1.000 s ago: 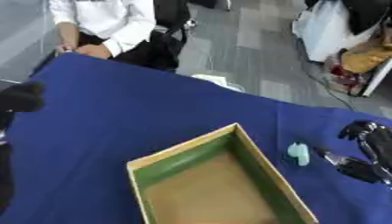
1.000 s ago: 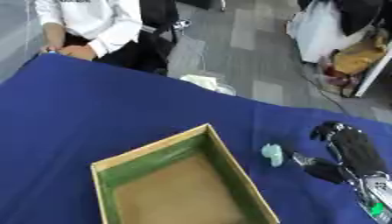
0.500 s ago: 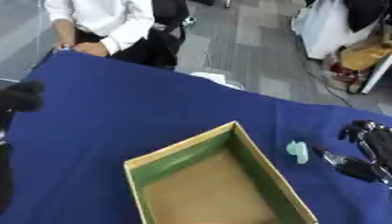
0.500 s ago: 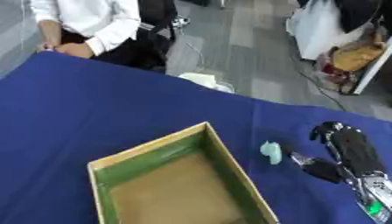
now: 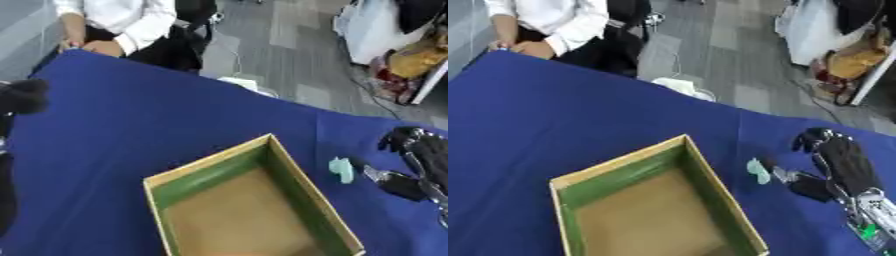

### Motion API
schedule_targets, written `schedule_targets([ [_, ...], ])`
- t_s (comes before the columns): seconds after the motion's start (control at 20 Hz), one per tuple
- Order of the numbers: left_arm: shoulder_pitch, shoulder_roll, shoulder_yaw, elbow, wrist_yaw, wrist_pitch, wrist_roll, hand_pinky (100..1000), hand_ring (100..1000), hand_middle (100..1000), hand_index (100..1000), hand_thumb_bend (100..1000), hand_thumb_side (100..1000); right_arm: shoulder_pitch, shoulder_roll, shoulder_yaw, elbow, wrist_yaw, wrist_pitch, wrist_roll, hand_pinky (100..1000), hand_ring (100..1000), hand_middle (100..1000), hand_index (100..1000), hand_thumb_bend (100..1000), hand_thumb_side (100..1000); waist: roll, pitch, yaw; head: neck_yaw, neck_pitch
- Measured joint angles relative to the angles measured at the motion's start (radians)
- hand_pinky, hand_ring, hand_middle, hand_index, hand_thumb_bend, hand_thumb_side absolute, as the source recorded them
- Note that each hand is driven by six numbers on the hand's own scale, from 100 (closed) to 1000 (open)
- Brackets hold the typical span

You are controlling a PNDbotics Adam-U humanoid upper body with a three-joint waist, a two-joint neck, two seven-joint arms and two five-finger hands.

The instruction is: Pick up objects on the table and place them in the box.

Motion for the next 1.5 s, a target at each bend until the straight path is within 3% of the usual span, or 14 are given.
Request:
schedule_targets([
  [0.15,-0.004,0.0,0.0,0.0,0.001,0.0,0.0,843,687,922,957,1000,709,0.0,0.0,0.002,-0.015,0.0,0.003,0.007,235,400,399,535,626,1000,0.0,0.0,0.002,0.083,0.0],
  [0.3,-0.007,0.0,0.0,0.0,0.001,-0.003,0.003,843,688,921,957,1000,707,0.0,0.0,0.006,-0.019,0.002,0.008,0.017,239,403,402,531,641,1000,0.0,0.0,0.005,0.132,0.008],
  [0.5,-0.008,0.0,0.002,0.0,0.001,-0.007,0.007,842,686,919,956,1000,706,0.0,0.0,0.006,-0.011,0.008,0.014,0.031,242,405,403,523,647,1000,-0.003,0.0,0.009,0.164,0.019],
  [0.75,-0.012,-0.001,0.004,0.0,0.001,-0.01,0.011,843,684,920,956,1000,707,0.0,0.0,0.006,0.015,0.022,0.023,0.044,221,410,406,521,642,1000,-0.006,0.004,0.014,0.163,0.022],
  [1.0,-0.013,-0.003,0.006,0.0,0.001,-0.01,0.01,845,680,922,959,1000,712,0.0,0.005,0.005,0.044,0.039,0.03,0.051,181,409,406,520,644,1000,-0.006,0.013,0.002,0.105,0.027],
  [1.3,-0.007,-0.009,0.006,0.0,0.001,-0.008,0.009,846,677,924,961,1000,716,-0.004,0.008,0.004,0.062,0.039,0.037,0.058,188,408,407,519,655,1000,0.0,0.03,0.002,-0.066,0.069],
  [1.5,-0.007,-0.009,0.006,0.0,0.001,-0.008,0.008,846,676,924,961,1000,717,-0.019,0.008,0.005,0.067,0.039,0.039,0.069,184,409,410,522,664,1000,0.003,0.039,0.002,-0.122,0.083],
])
